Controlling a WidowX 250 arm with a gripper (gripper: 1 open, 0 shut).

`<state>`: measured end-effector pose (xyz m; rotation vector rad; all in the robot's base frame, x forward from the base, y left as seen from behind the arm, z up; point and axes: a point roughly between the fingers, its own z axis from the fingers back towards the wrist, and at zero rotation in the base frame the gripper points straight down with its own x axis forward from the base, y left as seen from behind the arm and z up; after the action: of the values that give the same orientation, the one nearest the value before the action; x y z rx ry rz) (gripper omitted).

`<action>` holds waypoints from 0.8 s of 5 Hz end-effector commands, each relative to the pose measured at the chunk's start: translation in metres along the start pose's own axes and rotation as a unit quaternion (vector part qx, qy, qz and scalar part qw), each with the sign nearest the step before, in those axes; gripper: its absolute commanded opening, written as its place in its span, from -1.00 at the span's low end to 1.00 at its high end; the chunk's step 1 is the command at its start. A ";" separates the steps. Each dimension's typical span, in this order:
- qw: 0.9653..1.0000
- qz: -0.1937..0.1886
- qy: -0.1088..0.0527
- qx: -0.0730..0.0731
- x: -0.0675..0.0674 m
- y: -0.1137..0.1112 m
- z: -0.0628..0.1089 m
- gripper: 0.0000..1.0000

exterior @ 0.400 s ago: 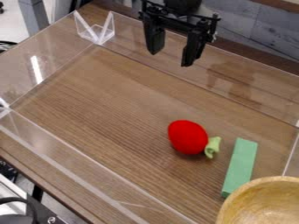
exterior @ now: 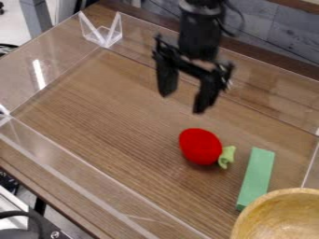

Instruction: Move the red fruit to the left

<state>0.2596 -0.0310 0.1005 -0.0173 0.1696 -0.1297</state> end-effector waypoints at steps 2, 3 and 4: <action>0.999 -0.018 -0.036 0.003 -0.009 -0.033 -0.007 1.00; 0.998 -0.047 -0.046 0.006 -0.011 -0.036 -0.018 1.00; 0.996 -0.069 -0.054 0.008 -0.006 -0.037 -0.012 1.00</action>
<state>0.2396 -0.0643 0.0769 -0.0177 0.1164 -0.2528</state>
